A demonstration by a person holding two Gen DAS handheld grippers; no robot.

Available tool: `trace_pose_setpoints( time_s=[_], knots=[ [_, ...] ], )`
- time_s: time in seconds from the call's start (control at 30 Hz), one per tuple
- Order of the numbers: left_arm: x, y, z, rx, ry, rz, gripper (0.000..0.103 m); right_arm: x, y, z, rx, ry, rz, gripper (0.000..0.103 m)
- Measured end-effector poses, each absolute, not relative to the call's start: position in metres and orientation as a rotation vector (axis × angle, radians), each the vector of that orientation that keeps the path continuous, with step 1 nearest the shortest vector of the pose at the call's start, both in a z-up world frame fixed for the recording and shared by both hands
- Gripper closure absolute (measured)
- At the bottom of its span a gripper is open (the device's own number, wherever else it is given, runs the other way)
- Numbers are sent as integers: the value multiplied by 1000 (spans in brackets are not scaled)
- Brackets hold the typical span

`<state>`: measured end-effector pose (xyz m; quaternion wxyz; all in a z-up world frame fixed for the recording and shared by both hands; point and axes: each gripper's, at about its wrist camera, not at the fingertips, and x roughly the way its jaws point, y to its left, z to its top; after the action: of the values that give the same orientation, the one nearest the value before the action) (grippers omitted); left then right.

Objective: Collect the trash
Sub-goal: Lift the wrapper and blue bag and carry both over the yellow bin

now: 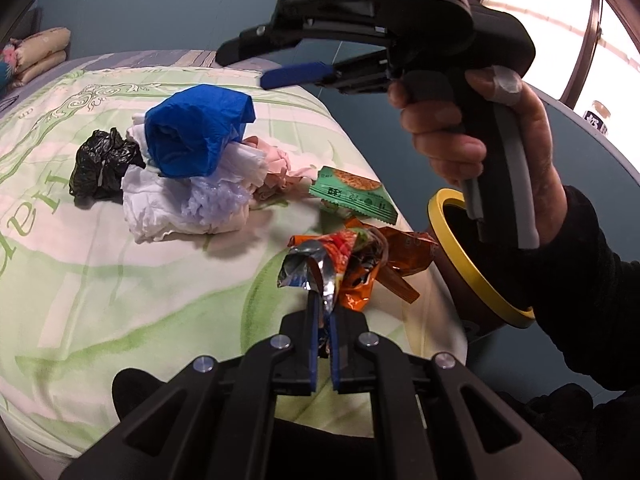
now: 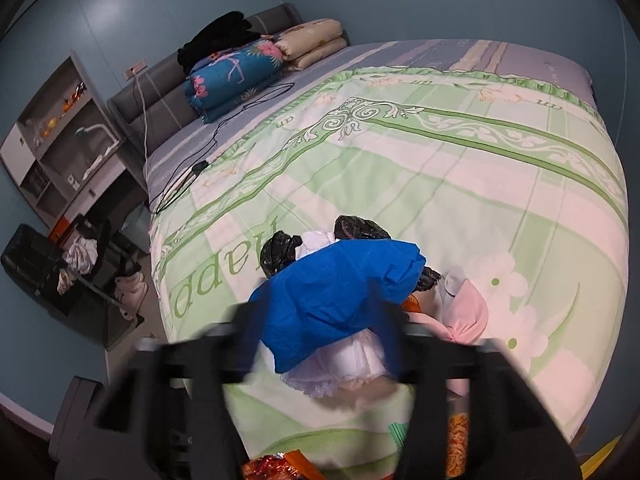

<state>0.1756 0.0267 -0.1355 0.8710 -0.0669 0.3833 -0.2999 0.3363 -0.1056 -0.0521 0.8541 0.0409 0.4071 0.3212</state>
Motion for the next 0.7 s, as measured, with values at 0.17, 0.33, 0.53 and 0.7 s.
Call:
trace_pose_setpoints(
  time_s=[0.17,0.33,0.53,0.7],
  knots=[
    [175,26,-137,-133,808,-627,99,348,-95,-60,49,894,649,39],
    [176,27,-137,-143,806,-640,99,355,-79,-80,0,961,629,34],
    [175,28,-137,-145,802,-646,99,356,-67,-97,-26,1025,623,79],
    [174,29,-136,-150,797,-648,99,354,-69,-95,-3,1019,644,96]
  ],
)
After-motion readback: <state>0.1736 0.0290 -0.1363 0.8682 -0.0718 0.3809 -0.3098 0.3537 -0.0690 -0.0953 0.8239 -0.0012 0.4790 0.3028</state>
